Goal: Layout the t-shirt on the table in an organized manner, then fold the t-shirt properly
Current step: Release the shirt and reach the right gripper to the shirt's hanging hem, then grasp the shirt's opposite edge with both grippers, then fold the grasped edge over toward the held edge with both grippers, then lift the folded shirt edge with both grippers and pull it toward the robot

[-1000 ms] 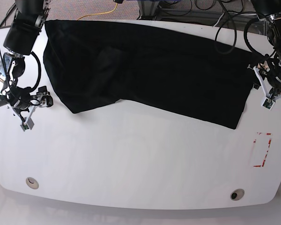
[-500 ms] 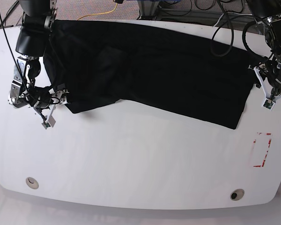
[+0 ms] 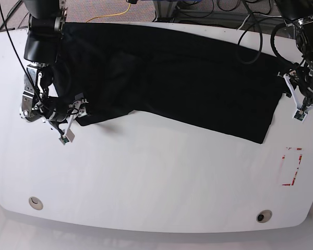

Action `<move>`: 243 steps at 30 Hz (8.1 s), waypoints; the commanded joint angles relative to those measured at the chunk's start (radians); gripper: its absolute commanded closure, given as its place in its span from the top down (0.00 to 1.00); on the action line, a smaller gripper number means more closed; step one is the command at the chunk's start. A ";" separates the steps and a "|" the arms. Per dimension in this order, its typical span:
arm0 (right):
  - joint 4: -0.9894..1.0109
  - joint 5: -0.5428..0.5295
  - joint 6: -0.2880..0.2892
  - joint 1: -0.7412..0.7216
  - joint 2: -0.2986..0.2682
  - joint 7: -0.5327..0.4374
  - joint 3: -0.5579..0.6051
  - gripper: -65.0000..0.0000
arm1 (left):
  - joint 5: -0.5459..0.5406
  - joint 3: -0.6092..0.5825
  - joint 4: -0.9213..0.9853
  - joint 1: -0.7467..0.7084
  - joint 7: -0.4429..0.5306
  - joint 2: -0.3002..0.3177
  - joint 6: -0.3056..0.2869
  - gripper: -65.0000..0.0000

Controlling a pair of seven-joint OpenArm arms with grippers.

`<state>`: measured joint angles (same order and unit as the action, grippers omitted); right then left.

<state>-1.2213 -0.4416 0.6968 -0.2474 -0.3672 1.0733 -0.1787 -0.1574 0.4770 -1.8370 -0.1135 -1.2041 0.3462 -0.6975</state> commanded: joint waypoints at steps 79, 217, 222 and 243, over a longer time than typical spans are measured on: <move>-0.638 -0.010 0.001 0.013 -0.100 0.273 -0.049 0.00 | 0.103 -0.093 0.211 0.254 0.112 -0.091 -0.001 0.49; -0.647 -0.018 0.001 0.118 -0.103 0.272 -0.164 0.00 | 0.098 -0.053 0.356 0.317 0.387 -0.169 -0.001 0.00; -0.648 -0.018 0.001 0.158 -0.105 0.272 -0.164 0.00 | 0.098 -0.053 0.279 0.272 0.361 -0.167 -0.001 0.00; -0.639 -0.010 0.001 0.322 -0.065 0.267 -0.210 0.00 | 0.101 -0.056 0.222 0.102 0.317 -0.092 -0.001 0.01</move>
<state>-1.8492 -0.4522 0.6994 0.0769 -0.4187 1.3491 -0.3824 -0.0673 0.4141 -1.5944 -0.0219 -0.8974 0.2279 -0.7086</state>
